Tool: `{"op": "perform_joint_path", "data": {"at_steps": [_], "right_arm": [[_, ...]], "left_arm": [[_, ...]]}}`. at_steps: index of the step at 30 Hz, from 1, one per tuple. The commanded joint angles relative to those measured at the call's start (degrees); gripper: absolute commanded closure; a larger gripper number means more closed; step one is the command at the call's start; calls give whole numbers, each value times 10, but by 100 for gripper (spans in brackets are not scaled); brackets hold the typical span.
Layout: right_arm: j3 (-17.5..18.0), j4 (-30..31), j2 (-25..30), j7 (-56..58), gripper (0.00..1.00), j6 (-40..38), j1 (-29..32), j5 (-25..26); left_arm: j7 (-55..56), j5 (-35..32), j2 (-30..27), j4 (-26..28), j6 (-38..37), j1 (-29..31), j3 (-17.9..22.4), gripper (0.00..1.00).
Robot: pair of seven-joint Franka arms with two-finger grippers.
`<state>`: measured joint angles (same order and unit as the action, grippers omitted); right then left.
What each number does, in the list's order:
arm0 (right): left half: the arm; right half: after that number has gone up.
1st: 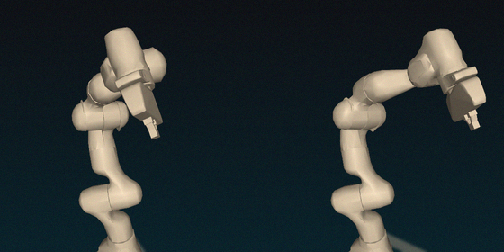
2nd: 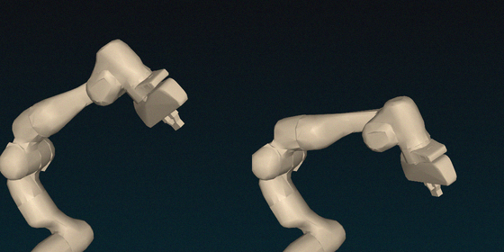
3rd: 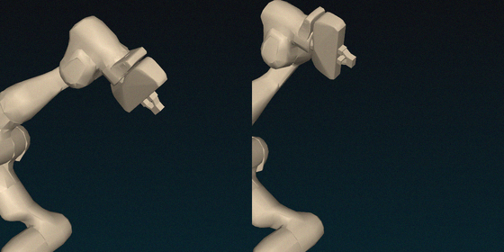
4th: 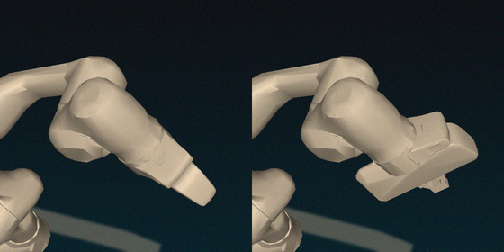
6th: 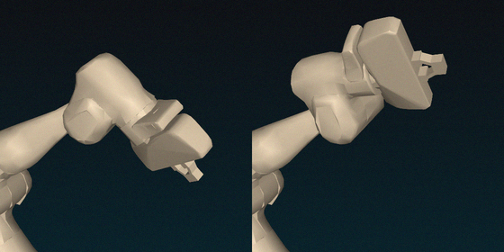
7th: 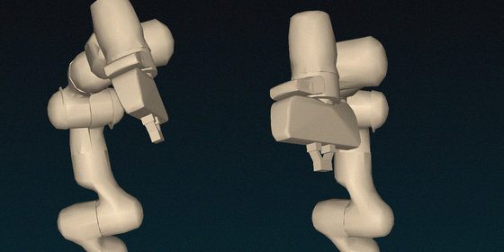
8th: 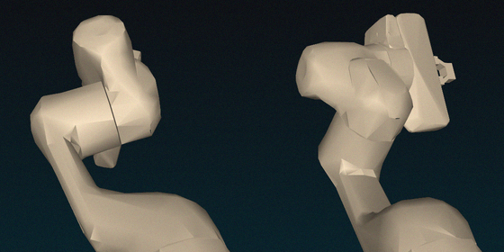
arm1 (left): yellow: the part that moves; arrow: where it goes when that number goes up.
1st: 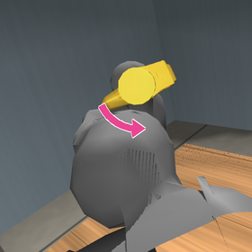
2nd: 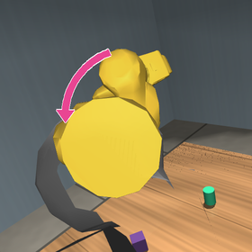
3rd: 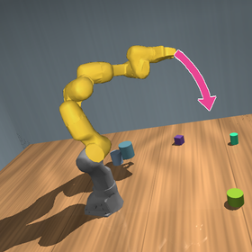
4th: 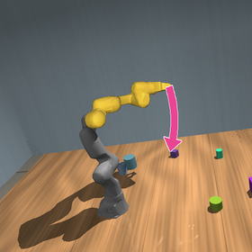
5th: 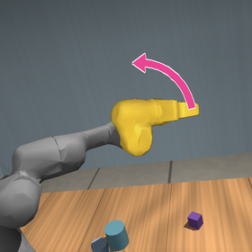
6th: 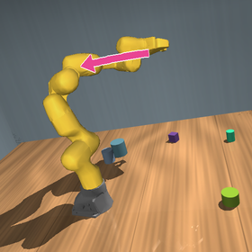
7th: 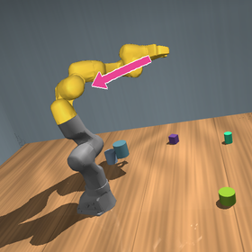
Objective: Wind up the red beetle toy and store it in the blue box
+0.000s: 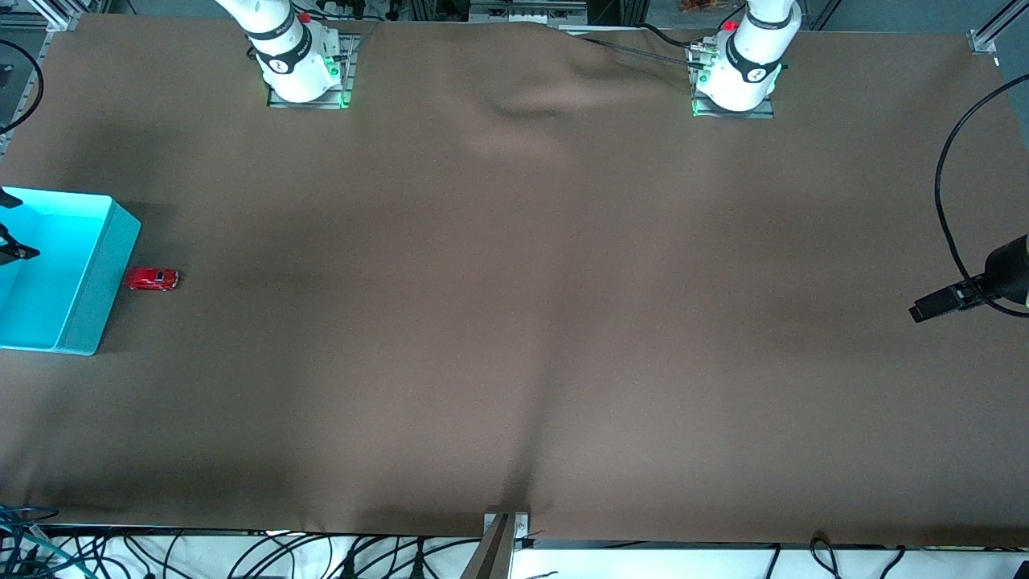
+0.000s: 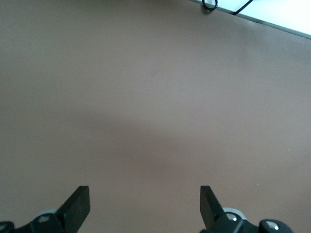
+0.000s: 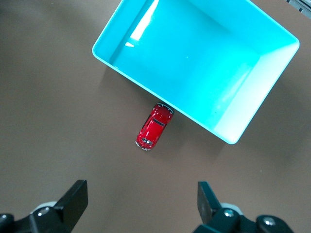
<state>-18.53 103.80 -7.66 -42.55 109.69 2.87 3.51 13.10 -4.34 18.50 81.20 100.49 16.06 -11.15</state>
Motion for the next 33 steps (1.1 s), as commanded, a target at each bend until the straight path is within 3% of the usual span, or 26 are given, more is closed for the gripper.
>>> {"op": "perform_joint_path", "data": {"at_steps": [1, 4, 9, 33], "right_arm": [[2, 49, 13, -16, 0, 41, 1, -5], [2, 63, 12, -15, 0, 50, 1, -10], [-5, 67, -1, -14, 0, 53, 4, -62], [-5, 66, -96, -16, 0, 77, 13, -63]], "left_arm": [[-16, 6, -4, 1, -6, 2, 0, 0], [-29, 6, -4, 1, -6, 2, 0, 0], [-39, 6, -4, 1, -6, 2, 0, 0], [-86, 8, -2, 5, -6, -1, -2, 0]]}}
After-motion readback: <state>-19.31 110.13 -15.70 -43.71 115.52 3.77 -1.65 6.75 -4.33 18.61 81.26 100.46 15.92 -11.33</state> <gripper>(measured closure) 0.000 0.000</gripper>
